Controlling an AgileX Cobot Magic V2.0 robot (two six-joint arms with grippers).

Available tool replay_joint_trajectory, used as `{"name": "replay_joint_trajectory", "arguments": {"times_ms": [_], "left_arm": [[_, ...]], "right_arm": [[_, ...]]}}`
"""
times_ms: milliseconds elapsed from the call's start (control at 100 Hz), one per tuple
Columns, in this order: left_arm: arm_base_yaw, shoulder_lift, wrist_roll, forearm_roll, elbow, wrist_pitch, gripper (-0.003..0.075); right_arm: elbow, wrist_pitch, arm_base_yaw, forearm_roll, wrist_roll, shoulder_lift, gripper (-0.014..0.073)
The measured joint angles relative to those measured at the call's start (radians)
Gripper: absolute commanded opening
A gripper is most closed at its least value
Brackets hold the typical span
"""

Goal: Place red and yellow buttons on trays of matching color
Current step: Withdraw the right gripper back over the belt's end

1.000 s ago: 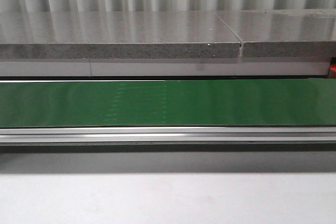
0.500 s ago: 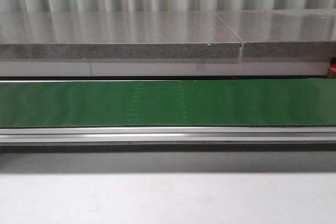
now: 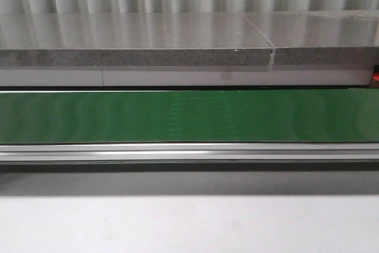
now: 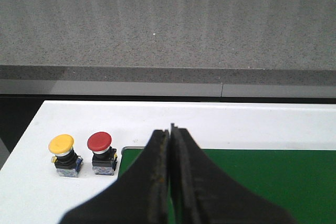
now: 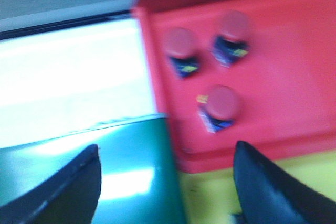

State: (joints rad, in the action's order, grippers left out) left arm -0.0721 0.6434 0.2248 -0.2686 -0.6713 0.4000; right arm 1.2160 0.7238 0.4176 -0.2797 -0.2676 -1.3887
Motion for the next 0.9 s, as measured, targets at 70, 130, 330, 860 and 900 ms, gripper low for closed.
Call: {"name": "replay_joint_trajectory", "arguments": {"times_ms": [70,130,330,860,900], "left_arm": [[0.000,0.000,0.000,0.000,0.000,0.000,-0.0020],[0.000,0.000,0.000,0.000,0.000,0.000,-0.0020],[0.000,0.000,0.000,0.000,0.000,0.000,-0.0020],[0.000,0.000,0.000,0.000,0.000,-0.002,-0.0020],[0.000,0.000,0.000,0.000,0.000,-0.002,-0.0020]], "right_arm": [[-0.002,0.008,-0.072,-0.002,-0.003,0.025,0.0530],[-0.013,0.008,-0.133,0.000,-0.006,0.048,0.0530],[-0.111,0.004,-0.276,0.015,-0.008,0.154,0.0528],[-0.401,-0.008,-0.312,0.025,-0.010,0.491,0.0111],[-0.412,-0.008,-0.312,0.025,-0.010,0.507,0.0029]]}}
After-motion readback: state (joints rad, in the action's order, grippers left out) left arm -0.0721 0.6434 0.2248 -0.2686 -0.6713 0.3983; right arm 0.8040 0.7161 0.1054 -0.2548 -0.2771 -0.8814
